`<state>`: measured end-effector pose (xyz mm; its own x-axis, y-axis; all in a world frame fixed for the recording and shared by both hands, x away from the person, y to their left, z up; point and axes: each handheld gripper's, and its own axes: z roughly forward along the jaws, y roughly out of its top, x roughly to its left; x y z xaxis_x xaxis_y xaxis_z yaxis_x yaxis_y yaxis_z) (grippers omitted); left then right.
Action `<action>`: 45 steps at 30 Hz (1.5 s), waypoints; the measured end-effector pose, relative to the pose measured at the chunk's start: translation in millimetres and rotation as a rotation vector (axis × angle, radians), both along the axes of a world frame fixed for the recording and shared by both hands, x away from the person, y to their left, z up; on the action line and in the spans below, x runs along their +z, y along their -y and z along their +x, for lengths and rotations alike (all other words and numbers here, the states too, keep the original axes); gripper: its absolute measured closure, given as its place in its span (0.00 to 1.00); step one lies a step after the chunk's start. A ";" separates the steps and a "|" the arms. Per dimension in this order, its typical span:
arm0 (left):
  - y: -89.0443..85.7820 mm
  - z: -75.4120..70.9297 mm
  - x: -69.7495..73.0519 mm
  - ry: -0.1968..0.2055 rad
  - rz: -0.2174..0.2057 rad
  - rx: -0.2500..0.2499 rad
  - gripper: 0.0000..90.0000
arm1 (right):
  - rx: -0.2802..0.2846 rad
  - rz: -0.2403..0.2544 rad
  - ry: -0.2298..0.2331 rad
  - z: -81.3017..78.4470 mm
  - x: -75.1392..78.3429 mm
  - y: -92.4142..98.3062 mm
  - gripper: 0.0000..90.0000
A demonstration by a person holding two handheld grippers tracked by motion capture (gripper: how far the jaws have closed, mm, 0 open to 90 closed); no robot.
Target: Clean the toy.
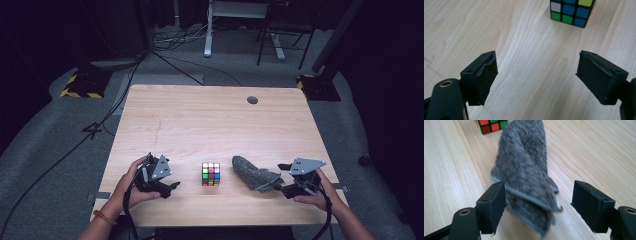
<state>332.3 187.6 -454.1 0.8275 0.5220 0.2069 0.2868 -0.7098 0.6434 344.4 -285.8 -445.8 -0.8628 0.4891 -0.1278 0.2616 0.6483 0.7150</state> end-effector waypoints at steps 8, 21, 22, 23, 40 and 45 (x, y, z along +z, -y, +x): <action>-12.6 0.7 -10.6 -0.016 0.001 0.048 0.19 | -0.091 -0.009 0.002 -4.4 -11.3 30.8 0.30; -29.1 5.0 -27.1 -0.081 -0.035 0.098 0.19 | -0.256 0.054 -0.045 -6.5 -40.5 78.1 0.30; -30.1 5.5 -28.3 -0.086 -0.034 0.098 0.19 | -0.268 0.063 -0.050 -7.2 -43.0 81.3 0.30; -30.9 6.1 -29.6 -0.094 -0.031 0.100 0.19 | -0.280 0.064 -0.056 -7.6 -45.0 83.6 0.30; -42.5 10.5 -49.9 -0.156 -0.169 0.134 0.18 | -0.379 0.111 -0.067 -11.0 -57.2 96.6 0.30; -42.3 10.2 -50.0 -0.154 -0.169 0.138 0.18 | -0.378 0.114 -0.071 -10.6 -57.3 96.8 0.30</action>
<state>342.5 229.9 -504.0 0.7613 0.6482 -0.0159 0.4770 -0.5433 0.6909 333.8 -382.7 -503.1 -0.6238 0.7816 -0.0014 0.5179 0.4147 0.7482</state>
